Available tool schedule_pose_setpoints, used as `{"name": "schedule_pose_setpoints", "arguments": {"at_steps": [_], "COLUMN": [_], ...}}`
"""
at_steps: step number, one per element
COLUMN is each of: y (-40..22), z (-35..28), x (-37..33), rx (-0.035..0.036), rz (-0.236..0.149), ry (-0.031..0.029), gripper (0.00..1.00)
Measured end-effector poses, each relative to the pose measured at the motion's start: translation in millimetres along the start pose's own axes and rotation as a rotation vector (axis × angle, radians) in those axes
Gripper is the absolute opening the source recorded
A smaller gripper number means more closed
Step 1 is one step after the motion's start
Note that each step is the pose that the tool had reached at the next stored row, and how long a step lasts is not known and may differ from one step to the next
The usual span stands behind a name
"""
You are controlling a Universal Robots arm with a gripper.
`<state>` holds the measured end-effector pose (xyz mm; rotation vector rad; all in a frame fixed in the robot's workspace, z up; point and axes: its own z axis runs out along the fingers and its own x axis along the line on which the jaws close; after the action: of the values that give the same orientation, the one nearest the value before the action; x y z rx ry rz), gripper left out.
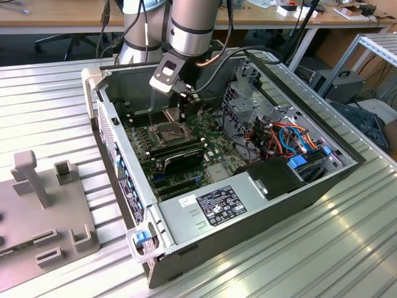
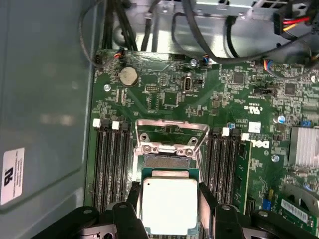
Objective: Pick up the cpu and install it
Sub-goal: 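Place the cpu into insertion slot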
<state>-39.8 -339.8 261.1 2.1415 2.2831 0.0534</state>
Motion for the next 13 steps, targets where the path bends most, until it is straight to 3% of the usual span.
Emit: {"name": "schedule_pose_setpoints", "arguments": {"at_steps": [13], "y": [0.0], "z": [0.0], "x": [0.1], "rx": [0.0], "rz": [0.002], "ry": [-0.0001], "gripper": [0.55]}}
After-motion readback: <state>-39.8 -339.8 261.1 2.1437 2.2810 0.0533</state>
